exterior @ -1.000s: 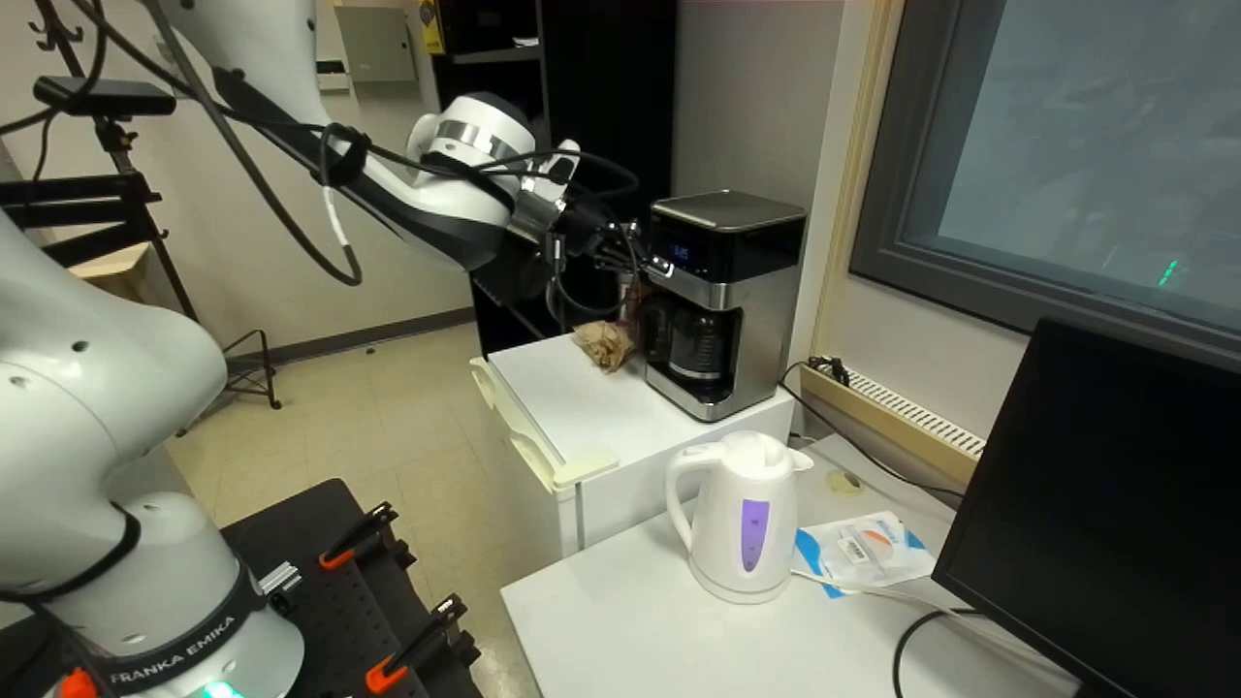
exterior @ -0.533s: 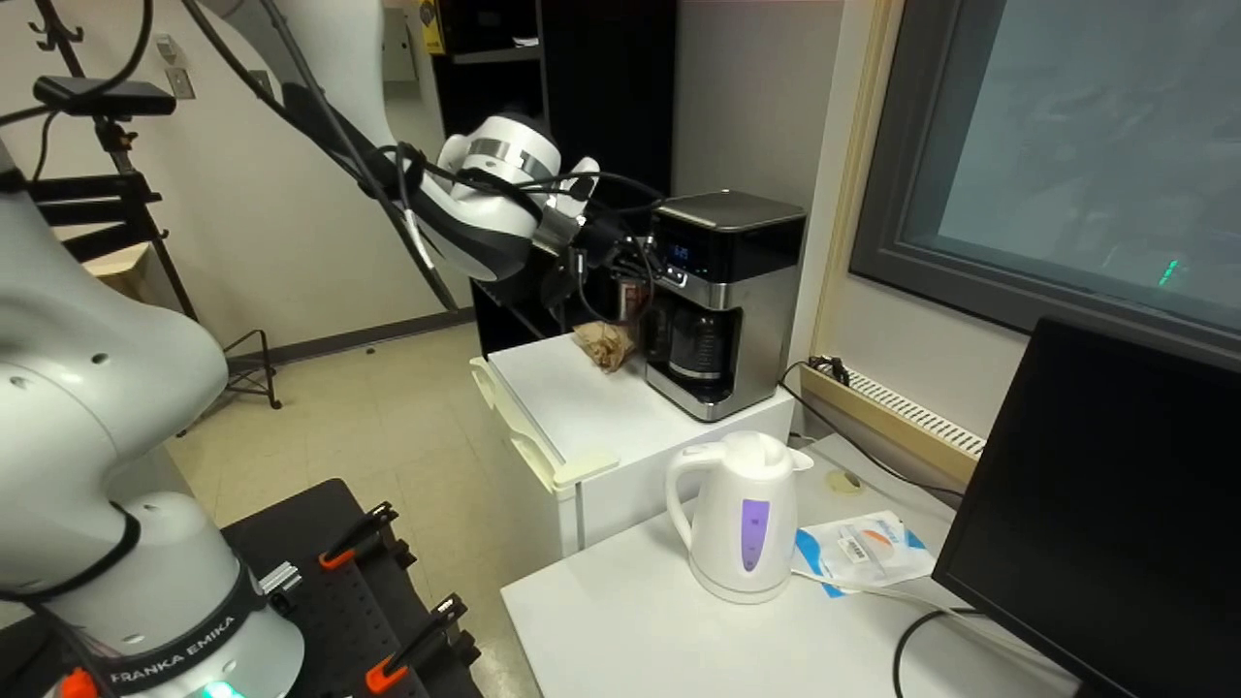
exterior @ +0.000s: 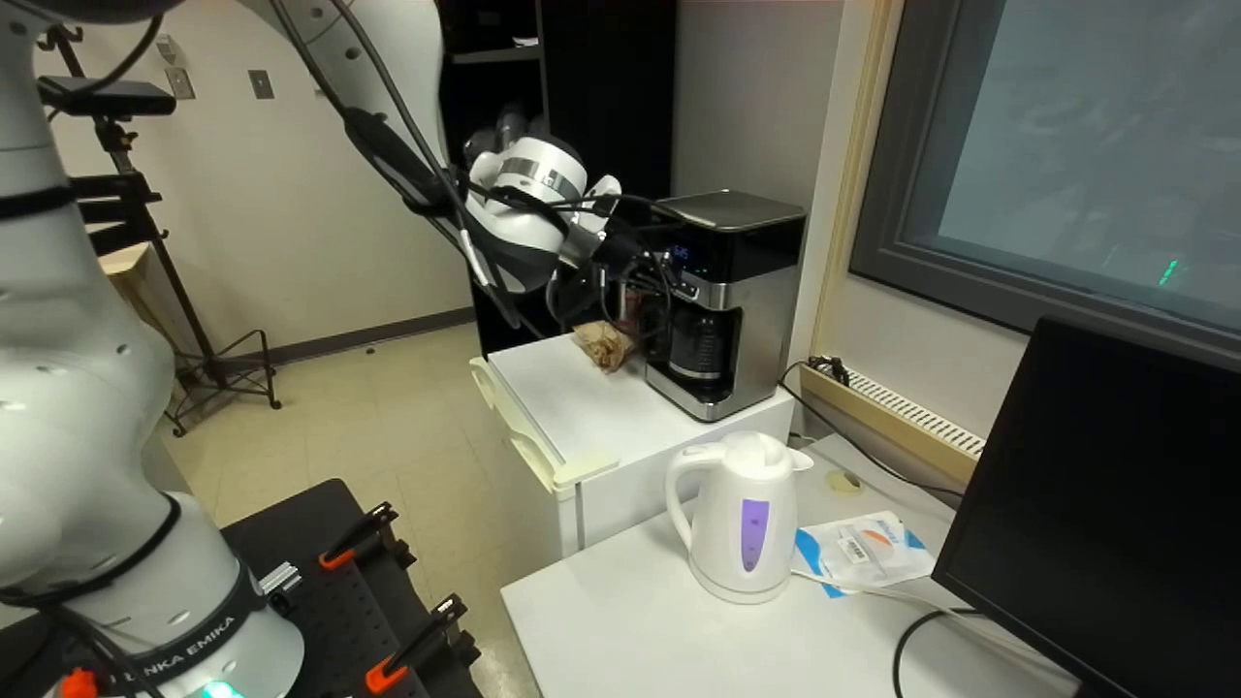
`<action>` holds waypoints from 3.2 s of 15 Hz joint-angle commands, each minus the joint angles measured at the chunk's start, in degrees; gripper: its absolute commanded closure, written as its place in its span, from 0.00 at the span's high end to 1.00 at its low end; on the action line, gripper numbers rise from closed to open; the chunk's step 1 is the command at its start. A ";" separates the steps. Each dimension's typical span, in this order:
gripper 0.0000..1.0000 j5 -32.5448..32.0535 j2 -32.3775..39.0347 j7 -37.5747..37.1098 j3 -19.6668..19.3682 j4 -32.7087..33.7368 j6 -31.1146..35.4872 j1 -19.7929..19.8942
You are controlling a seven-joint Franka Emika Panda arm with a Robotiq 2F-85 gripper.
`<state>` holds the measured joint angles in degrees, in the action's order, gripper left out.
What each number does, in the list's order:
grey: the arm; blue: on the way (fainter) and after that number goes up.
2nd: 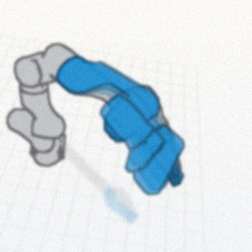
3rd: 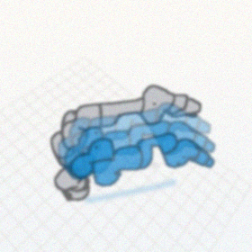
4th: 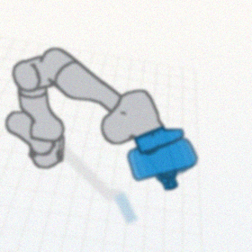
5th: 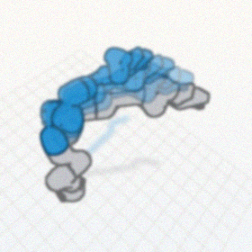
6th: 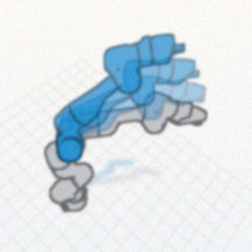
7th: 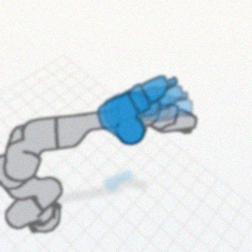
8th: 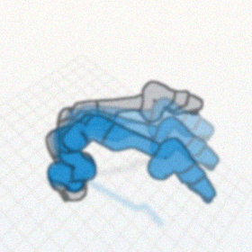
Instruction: Press a button on the coffee maker
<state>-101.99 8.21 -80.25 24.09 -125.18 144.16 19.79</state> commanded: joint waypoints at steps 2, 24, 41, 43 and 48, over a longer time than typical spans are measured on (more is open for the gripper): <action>0.02 -1.24 1.89 -2.75 -11.15 3.62 0.63 -11.43; 0.01 -1.86 4.80 -5.01 -17.96 6.94 0.91 -18.90; 0.02 -6.09 0.91 -9.28 -18.22 2.98 2.97 -18.46; 0.02 -8.48 -1.52 -10.73 -17.42 0.29 4.28 -17.43; 0.02 -13.32 -7.67 -15.12 -17.24 -6.29 6.63 -17.45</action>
<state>-112.29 5.76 -92.03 6.71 -126.26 149.57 2.30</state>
